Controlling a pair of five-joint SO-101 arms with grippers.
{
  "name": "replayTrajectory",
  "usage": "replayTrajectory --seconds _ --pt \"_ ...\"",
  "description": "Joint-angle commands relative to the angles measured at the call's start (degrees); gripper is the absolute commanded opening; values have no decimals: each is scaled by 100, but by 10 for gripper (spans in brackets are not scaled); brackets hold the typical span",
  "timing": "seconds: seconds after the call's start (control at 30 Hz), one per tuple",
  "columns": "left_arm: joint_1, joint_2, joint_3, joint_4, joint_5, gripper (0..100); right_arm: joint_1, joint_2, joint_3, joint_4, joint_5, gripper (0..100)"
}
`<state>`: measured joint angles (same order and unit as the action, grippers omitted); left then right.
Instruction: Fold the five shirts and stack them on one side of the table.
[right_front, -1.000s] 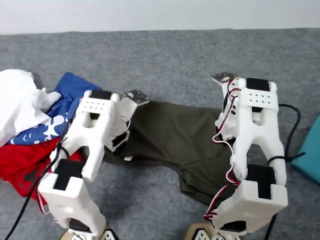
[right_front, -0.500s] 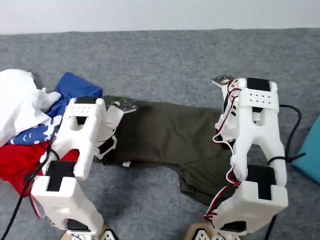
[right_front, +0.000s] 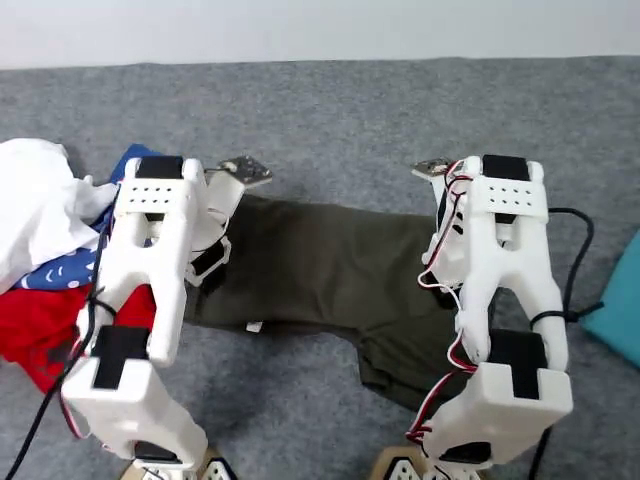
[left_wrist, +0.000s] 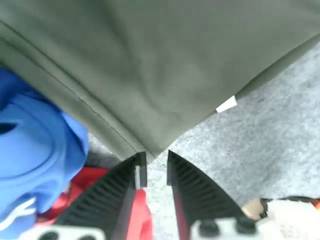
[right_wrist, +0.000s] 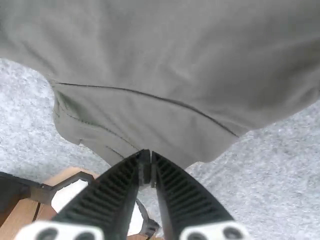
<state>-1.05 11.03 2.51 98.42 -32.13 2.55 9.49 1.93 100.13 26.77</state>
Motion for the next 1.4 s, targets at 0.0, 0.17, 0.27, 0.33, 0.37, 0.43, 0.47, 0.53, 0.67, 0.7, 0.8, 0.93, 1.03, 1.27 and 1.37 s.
replayTrajectory --seconds 0.0,0.17,0.27,0.33,0.37,0.43,0.47,0.53,0.67,0.7,0.8,0.93,1.03,1.27,1.37 --pt "211 -949 -154 202 -26 80 -110 -637 -308 224 -44 9" --pt "642 -1978 154 88 -26 77 -171 -1218 -308 224 -53 9" --pt "747 -2303 382 -413 -26 76 -40 -1666 -281 233 -70 9" --pt "747 -2391 532 -844 -26 76 154 -1974 -281 233 -123 9" --pt "747 -2400 585 -1037 -26 76 286 -2114 -281 233 -202 9" --pt "765 -2409 646 -1354 -26 76 602 -2343 -281 233 -334 9" --pt "835 -2400 646 -1468 -26 76 804 -2440 -281 233 -369 9" --pt "1064 -2400 655 -1556 -26 76 1270 -2589 -281 233 -448 9" --pt "1934 -2391 769 -1635 615 46 2308 -2800 -281 242 -651 9" --pt "2207 -2391 848 -1679 774 38 2589 -2853 -273 242 -721 9" --pt "3024 -2382 1077 -1714 844 34 3345 -3055 -246 242 -914 9" --pt "3921 -2207 1262 -1688 844 34 4224 -3433 185 233 -905 9" --pt "4290 -1820 1200 -1705 844 36 4892 -3811 668 224 -888 11" --pt "4721 -905 479 -1670 844 85 6132 -4690 1626 -198 -211 11" --pt "4914 -686 198 -1670 844 121 6448 -4989 2057 -462 -18 11"
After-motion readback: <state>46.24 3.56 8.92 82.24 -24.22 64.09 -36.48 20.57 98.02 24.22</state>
